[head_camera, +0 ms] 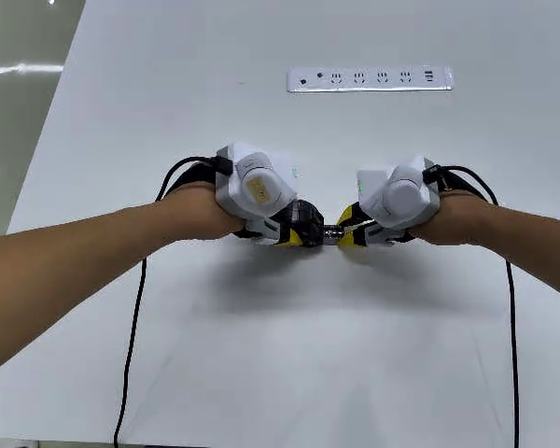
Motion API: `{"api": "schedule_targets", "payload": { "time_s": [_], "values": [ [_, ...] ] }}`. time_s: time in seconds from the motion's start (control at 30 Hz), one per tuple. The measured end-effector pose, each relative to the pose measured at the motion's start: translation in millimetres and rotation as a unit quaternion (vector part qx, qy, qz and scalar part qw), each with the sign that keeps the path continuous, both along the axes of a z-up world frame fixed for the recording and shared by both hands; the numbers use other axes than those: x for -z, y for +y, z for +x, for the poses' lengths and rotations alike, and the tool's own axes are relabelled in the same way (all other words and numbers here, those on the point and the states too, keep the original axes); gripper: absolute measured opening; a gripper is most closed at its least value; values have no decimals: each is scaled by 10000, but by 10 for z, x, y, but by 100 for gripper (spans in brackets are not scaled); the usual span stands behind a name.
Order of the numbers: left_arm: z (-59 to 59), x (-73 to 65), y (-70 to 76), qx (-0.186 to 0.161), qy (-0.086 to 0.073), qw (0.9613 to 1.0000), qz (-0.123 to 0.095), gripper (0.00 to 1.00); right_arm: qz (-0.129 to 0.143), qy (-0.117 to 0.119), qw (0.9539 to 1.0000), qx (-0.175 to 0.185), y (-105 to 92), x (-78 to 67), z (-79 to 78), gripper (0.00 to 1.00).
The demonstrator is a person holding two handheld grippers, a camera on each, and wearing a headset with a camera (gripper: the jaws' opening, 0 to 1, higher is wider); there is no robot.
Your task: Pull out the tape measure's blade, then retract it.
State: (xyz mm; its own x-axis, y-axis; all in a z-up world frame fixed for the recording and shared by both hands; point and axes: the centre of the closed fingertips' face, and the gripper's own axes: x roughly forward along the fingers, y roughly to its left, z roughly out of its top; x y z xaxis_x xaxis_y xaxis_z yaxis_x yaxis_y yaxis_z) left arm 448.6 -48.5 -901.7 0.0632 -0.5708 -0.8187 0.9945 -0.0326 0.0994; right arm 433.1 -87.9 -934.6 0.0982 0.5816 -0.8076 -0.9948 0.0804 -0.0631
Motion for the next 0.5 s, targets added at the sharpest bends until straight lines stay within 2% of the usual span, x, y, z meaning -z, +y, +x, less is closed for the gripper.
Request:
{"api": "schedule_targets", "payload": {
  "time_s": [0.5],
  "values": [
    [1,-6,1,-11,12,10000,14,33,-68,27,9999,83,-183,-6,-38,11]
  ]
}}
